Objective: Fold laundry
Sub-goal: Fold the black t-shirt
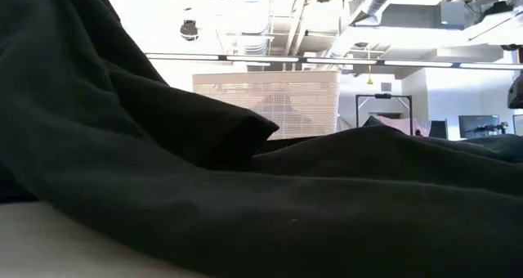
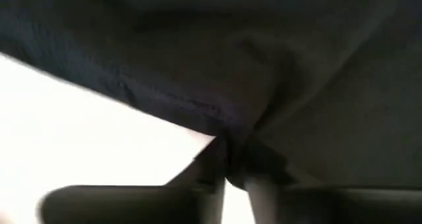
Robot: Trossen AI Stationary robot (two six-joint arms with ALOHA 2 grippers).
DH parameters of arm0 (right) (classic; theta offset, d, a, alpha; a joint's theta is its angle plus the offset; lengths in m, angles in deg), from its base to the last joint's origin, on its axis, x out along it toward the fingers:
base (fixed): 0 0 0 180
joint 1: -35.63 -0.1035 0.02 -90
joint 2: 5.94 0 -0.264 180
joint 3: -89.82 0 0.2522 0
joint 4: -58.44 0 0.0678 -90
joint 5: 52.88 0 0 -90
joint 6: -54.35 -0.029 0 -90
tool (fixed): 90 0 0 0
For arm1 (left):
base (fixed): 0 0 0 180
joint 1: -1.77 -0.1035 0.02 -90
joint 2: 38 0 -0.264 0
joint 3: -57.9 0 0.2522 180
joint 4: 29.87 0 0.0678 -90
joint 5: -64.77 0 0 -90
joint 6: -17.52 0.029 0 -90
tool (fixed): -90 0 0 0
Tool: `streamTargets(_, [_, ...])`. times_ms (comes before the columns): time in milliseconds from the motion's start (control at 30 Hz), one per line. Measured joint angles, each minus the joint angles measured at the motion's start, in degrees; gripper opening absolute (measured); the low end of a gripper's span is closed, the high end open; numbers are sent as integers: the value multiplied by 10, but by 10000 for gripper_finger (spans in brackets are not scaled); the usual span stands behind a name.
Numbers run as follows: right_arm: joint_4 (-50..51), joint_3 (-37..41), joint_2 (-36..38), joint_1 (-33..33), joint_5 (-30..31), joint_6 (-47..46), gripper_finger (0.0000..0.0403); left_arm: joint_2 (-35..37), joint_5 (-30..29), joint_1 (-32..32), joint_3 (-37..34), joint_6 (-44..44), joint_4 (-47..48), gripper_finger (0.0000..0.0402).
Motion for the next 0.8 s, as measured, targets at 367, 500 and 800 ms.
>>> streamTargets(367, [-21, -42, 188, -7, 2, -211, 20, 12, -6, 27, 8, 160, -182, 0])
streamTargets(500, [-70, -69, 273, -39, 101, -232, 17, 32, -20, 47, 13, 268, -276, 0])
streamTargets(800, [-188, -95, 389, -45, 249, -99, 17, 49, -11, 57, 14, 522, -461, 0])
